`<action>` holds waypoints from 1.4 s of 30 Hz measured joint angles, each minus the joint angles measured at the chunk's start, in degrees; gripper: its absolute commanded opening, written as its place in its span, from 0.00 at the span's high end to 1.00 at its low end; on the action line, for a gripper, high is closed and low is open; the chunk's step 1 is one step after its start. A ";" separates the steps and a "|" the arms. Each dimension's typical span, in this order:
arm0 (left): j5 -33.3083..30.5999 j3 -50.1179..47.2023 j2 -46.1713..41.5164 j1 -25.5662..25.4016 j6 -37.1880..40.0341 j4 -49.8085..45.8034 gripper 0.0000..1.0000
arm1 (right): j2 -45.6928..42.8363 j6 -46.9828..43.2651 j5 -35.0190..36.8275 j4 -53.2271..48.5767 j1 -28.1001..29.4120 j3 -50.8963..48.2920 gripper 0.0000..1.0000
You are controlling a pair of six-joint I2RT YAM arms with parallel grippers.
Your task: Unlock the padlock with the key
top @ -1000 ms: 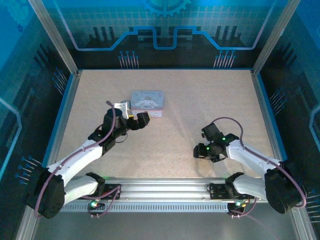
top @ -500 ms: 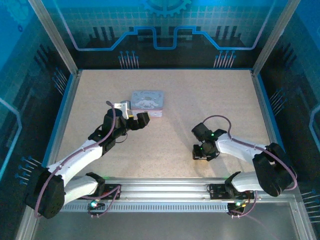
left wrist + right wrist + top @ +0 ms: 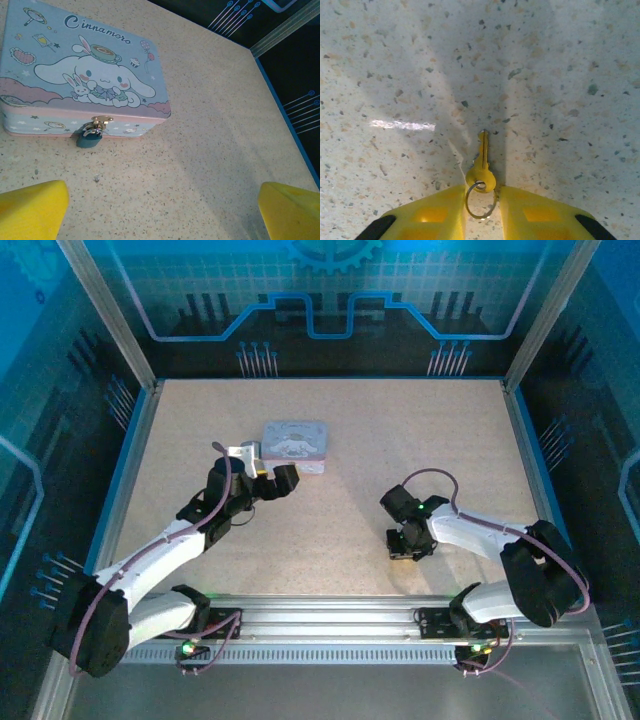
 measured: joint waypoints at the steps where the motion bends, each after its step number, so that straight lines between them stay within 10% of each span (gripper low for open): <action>1: 0.00 0.00 0.00 0.02 0.00 0.00 0.01 | 0.00 -0.11 0.11 -0.02 0.00 0.02 0.81; 18: 0.02 -0.35 -1.81 0.02 -0.02 -0.22 0.01 | -4.28 -4.61 -2.49 8.07 -2.10 -1.29 0.99; 26: 0.02 -0.68 -3.98 0.00 -0.02 -1.66 0.01 | -5.92 -9.90 -3.21 6.29 -3.82 -0.37 0.68; 42: 0.02 -0.74 -4.46 0.00 -0.02 -2.19 0.01 | 6.19 -16.57 2.01 0.72 1.53 11.04 0.62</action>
